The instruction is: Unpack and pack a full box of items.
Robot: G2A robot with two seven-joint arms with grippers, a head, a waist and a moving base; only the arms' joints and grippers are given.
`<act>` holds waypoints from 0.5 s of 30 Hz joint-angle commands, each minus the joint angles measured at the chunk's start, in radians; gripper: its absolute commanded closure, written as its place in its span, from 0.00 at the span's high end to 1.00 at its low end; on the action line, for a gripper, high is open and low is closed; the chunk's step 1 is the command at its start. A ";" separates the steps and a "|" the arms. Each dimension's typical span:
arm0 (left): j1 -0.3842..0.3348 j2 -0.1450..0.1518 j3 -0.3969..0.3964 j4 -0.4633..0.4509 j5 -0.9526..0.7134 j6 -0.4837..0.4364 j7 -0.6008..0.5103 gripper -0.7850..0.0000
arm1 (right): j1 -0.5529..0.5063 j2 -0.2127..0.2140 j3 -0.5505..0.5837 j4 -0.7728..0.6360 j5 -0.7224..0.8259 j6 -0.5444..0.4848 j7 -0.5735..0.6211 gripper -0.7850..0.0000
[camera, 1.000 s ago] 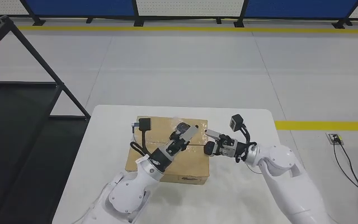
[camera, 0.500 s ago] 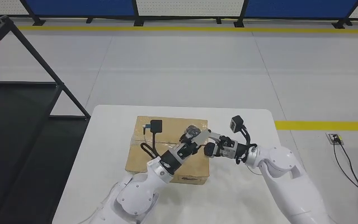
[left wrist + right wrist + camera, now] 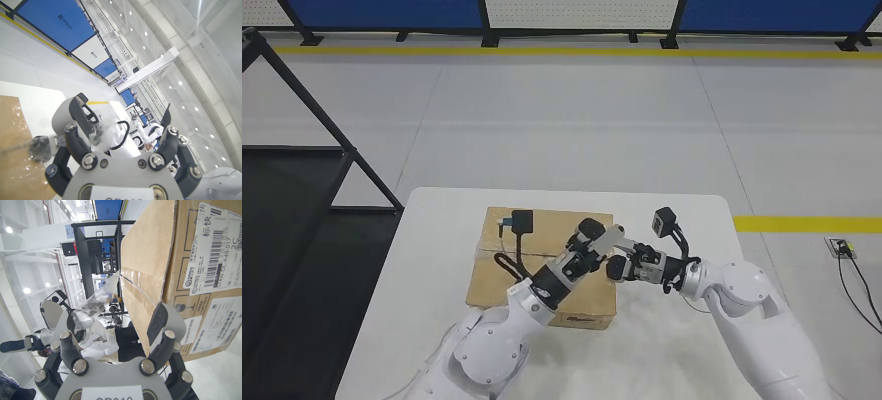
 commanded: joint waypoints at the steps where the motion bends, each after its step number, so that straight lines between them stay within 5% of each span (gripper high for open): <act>1: -0.002 -0.003 0.001 -0.001 0.001 0.003 0.000 1.00 | 0.000 0.000 -0.001 0.002 0.002 0.000 -0.002 1.00; 9: 0.015 -0.007 -0.034 -0.049 -0.012 -0.016 -0.006 1.00 | 0.001 0.001 -0.002 0.007 0.009 -0.001 -0.003 1.00; 15: 0.109 0.011 -0.153 -0.188 -0.033 -0.078 -0.057 1.00 | 0.006 0.003 -0.004 0.013 0.010 0.009 0.003 1.00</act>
